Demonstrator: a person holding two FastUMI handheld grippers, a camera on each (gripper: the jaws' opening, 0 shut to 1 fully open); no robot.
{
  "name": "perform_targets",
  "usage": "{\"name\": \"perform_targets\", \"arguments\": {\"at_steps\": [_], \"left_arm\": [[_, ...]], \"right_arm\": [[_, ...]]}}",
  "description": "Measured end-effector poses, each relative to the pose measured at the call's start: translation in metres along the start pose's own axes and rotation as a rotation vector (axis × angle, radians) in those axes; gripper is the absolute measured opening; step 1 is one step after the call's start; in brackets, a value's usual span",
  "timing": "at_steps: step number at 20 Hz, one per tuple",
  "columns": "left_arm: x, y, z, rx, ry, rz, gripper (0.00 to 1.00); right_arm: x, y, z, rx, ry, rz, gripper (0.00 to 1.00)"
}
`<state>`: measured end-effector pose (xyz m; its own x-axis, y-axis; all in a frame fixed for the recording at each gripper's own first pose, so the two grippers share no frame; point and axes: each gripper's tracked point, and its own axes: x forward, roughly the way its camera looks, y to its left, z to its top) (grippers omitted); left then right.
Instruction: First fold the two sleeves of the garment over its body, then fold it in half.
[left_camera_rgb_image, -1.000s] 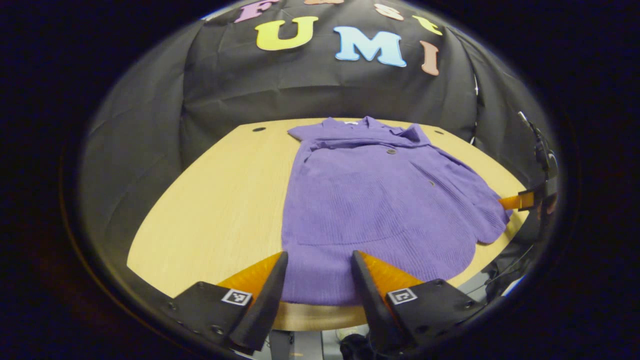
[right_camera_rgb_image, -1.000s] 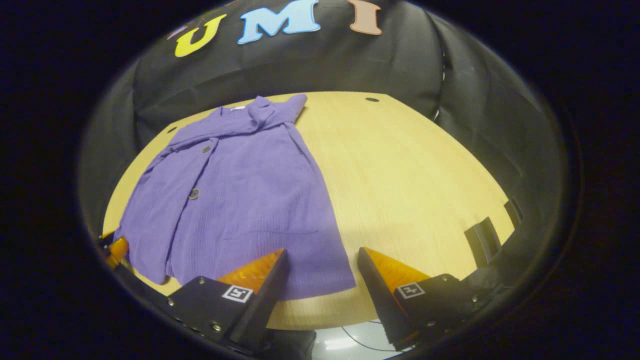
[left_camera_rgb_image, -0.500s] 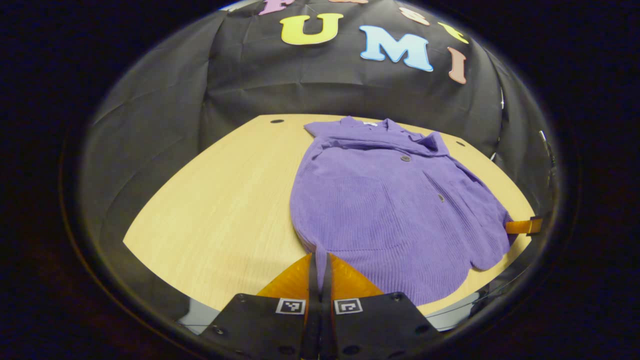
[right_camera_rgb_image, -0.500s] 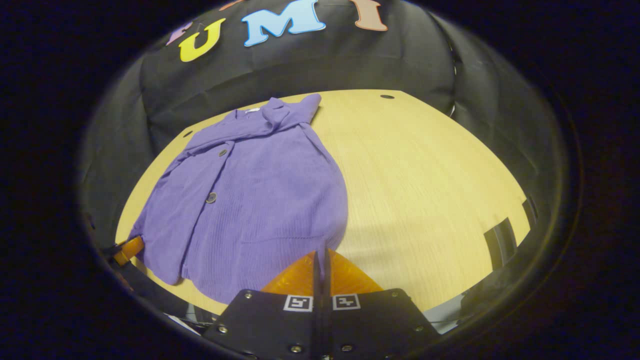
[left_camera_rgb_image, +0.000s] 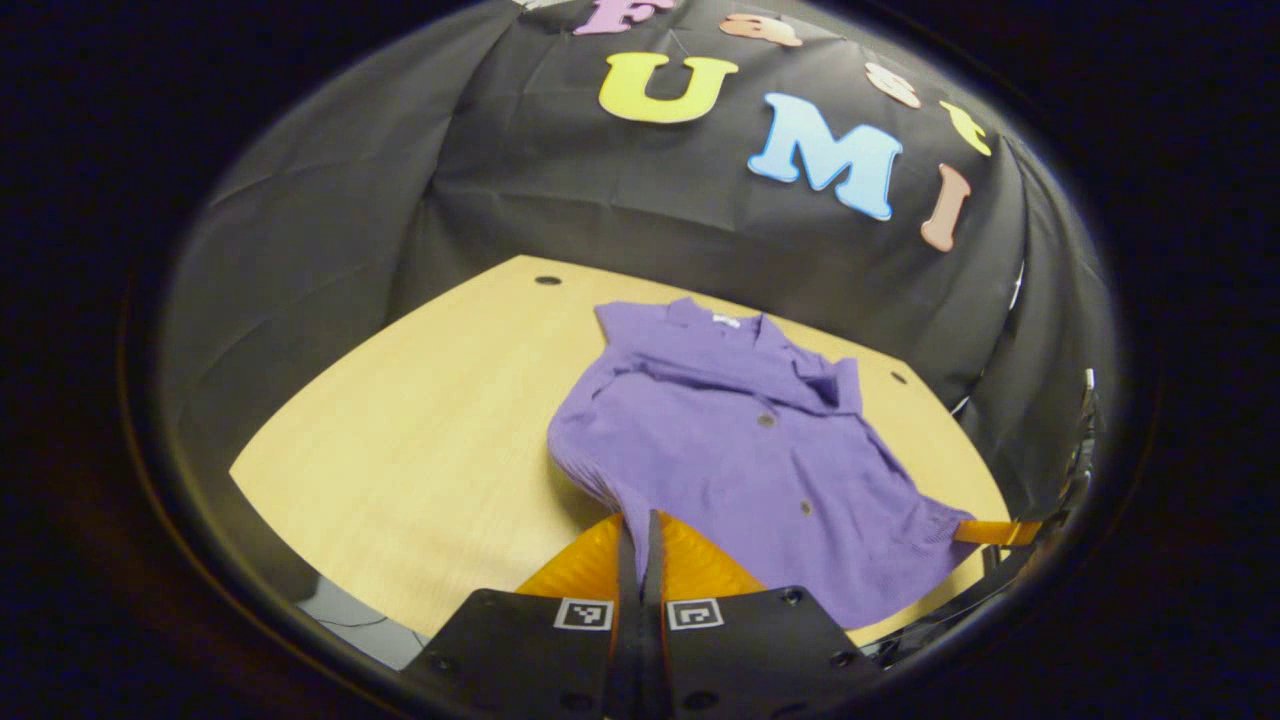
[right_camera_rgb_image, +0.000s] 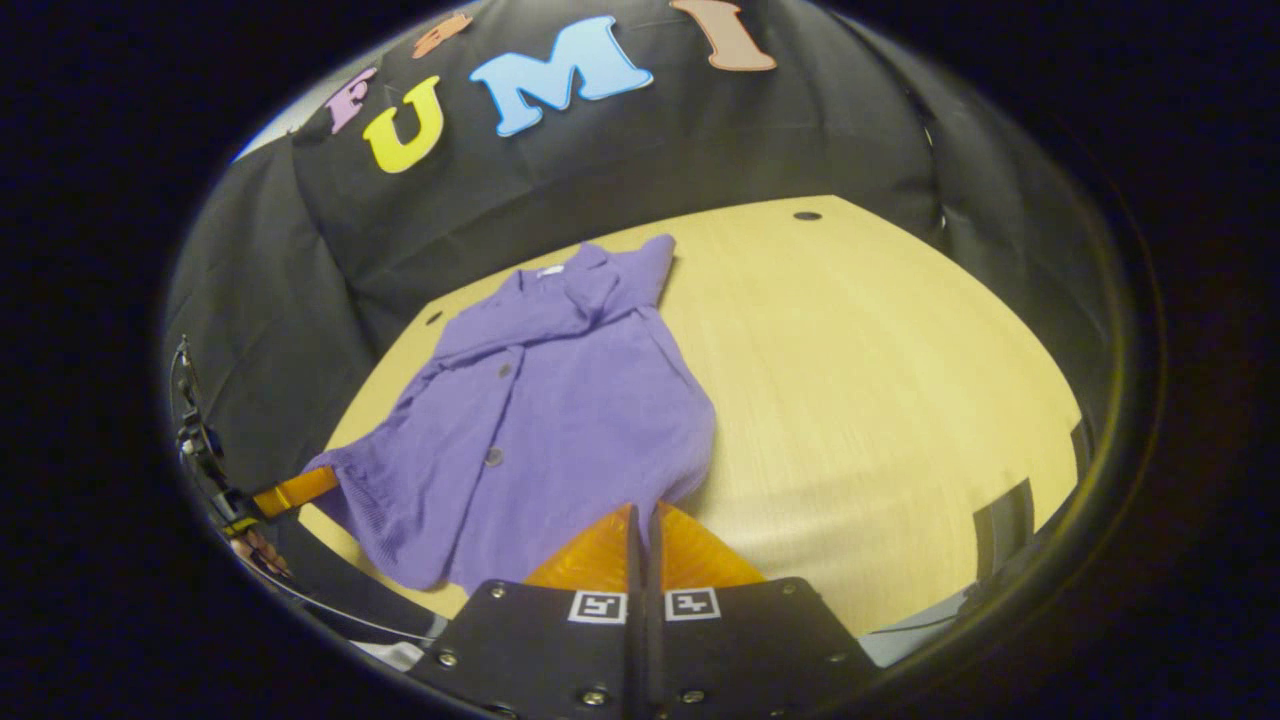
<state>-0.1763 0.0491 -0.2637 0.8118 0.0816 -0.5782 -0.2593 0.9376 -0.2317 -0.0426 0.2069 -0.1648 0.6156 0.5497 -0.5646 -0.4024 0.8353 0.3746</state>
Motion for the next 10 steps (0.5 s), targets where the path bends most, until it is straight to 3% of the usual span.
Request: {"name": "perform_targets", "arguments": {"at_steps": [4, 10], "left_arm": [[0.016, -0.032, 0.060, -0.003, -0.062, -0.073, 0.05], [0.057, -0.067, 0.166, 0.004, -0.131, -0.172, 0.06]], "right_arm": [[0.003, 0.028, 0.064, -0.012, -0.088, 0.044, 0.00], [0.027, 0.061, 0.158, -0.042, -0.202, 0.041, 0.00]]}}
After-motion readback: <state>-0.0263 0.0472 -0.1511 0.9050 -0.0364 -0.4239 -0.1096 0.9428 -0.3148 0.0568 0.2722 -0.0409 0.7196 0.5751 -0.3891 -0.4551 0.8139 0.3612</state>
